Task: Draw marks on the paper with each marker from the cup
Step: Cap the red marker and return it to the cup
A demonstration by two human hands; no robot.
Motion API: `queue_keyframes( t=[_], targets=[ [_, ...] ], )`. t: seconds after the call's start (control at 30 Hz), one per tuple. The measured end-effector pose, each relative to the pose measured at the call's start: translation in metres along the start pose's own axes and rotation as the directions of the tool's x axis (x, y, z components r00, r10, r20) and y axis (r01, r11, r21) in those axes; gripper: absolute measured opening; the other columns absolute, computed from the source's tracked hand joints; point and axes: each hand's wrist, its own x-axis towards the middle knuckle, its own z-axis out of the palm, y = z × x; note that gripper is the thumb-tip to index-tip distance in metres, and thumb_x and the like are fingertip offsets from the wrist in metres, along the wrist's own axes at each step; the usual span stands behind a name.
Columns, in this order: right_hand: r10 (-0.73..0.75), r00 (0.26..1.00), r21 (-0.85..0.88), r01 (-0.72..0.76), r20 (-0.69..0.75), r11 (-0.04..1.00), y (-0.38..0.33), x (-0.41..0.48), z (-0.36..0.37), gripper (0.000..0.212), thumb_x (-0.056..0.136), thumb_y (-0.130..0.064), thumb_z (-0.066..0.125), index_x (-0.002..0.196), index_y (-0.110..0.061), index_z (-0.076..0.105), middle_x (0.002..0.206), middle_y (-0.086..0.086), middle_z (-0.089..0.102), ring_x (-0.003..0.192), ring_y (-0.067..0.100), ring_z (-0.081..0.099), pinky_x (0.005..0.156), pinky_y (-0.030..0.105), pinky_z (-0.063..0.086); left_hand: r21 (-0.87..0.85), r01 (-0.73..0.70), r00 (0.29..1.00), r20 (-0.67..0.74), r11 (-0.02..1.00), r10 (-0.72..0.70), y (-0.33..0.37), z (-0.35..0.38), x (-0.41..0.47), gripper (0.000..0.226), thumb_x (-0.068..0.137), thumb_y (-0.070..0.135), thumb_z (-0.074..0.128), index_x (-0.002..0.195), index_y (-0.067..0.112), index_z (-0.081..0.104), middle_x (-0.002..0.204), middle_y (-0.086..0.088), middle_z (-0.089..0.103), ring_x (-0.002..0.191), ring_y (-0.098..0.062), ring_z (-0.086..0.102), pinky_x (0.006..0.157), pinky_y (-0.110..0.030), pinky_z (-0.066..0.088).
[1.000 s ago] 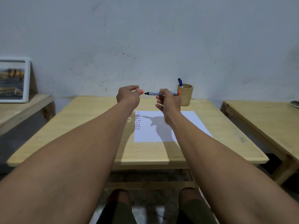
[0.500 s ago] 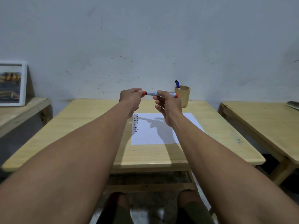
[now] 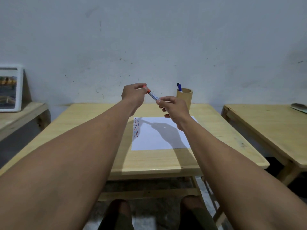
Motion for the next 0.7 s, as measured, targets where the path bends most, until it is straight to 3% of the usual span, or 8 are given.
queue_keyframes(
  t=[0.17, 0.27, 0.37, 0.43, 0.5, 0.57, 0.7],
  targets=[
    [-0.082, 0.997, -0.068, 0.083, 0.008, 0.994, 0.001, 0.007, -0.006, 0.019, 0.096, -0.017, 0.07, 0.112, -0.008, 0.074, 0.076, 0.001, 0.064, 0.051, -0.006, 0.055, 0.051, 0.007, 0.042, 0.099, -0.117, 0.993, 0.041, 0.988, 0.113, 0.009, 0.009, 0.005, 0.022, 0.092, 0.027, 0.065, 0.111, 0.027, 0.075, 0.116, 0.001, 0.07, 0.091, -0.016, 0.062, 0.072, -0.026, 0.053],
    [-0.123, 0.992, -0.147, 0.126, 0.034, 0.981, -0.001, 0.013, -0.01, 0.009, 0.096, -0.02, 0.069, 0.103, -0.017, 0.074, 0.077, 0.002, 0.067, 0.061, 0.002, 0.059, 0.064, 0.017, 0.047, 0.128, -0.122, 0.993, 0.013, 0.984, 0.121, 0.013, 0.017, 0.006, 0.027, 0.09, 0.026, 0.067, 0.117, 0.025, 0.071, 0.111, 0.002, 0.066, 0.084, -0.014, 0.058, 0.059, -0.019, 0.042],
    [-0.138, 0.99, -0.251, 0.138, 0.017, 0.958, -0.002, 0.021, -0.017, 0.004, 0.092, -0.024, 0.071, 0.096, -0.023, 0.072, 0.082, -0.005, 0.07, 0.076, 0.012, 0.062, 0.069, 0.032, 0.049, 0.095, -0.086, 0.996, 0.038, 0.992, 0.082, 0.015, 0.027, 0.008, 0.017, 0.088, 0.024, 0.069, 0.103, 0.023, 0.074, 0.096, -0.001, 0.067, 0.061, -0.015, 0.05, 0.054, -0.022, 0.037],
    [-0.147, 0.989, -0.301, 0.143, 0.008, 0.943, -0.003, 0.025, -0.023, 0.012, 0.091, -0.023, 0.071, 0.101, -0.017, 0.075, 0.088, -0.004, 0.07, 0.08, 0.015, 0.063, 0.068, 0.032, 0.05, 0.073, -0.071, 0.995, 0.073, 0.995, 0.066, 0.016, 0.033, 0.01, 0.01, 0.086, 0.024, 0.07, 0.095, 0.025, 0.075, 0.092, -0.002, 0.066, 0.064, -0.018, 0.05, 0.057, -0.025, 0.041],
    [-0.147, 0.989, -0.333, 0.136, -0.005, 0.933, -0.006, 0.028, -0.031, 0.02, 0.092, -0.021, 0.07, 0.108, -0.011, 0.075, 0.091, 0.0, 0.071, 0.078, 0.015, 0.062, 0.064, 0.028, 0.048, 0.061, -0.068, 0.993, 0.096, 0.996, 0.062, 0.018, 0.041, 0.012, 0.01, 0.085, 0.024, 0.07, 0.093, 0.028, 0.075, 0.1, 0.0, 0.069, 0.081, -0.019, 0.06, 0.07, -0.03, 0.051],
    [-0.143, 0.989, -0.357, 0.125, -0.025, 0.926, -0.008, 0.032, -0.04, 0.022, 0.092, -0.021, 0.069, 0.111, -0.011, 0.074, 0.093, 0.003, 0.071, 0.076, 0.016, 0.063, 0.059, 0.027, 0.049, 0.055, -0.063, 0.991, 0.124, 0.997, 0.056, 0.022, 0.049, 0.017, 0.019, 0.085, 0.023, 0.069, 0.102, 0.029, 0.075, 0.11, 0.001, 0.07, 0.098, -0.019, 0.066, 0.086, -0.036, 0.055],
    [-0.124, 0.99, -0.359, 0.093, -0.063, 0.929, -0.011, 0.045, -0.057, 0.017, 0.093, -0.017, 0.067, 0.109, -0.012, 0.07, 0.098, 0.009, 0.073, 0.075, 0.02, 0.064, 0.05, 0.023, 0.049, 0.013, -0.037, 0.984, 0.177, 0.999, 0.034, 0.028, 0.07, 0.028, 0.038, 0.087, 0.019, 0.065, 0.124, 0.027, 0.067, 0.116, -0.001, 0.07, 0.104, -0.018, 0.067, 0.088, -0.035, 0.054]
  ],
)
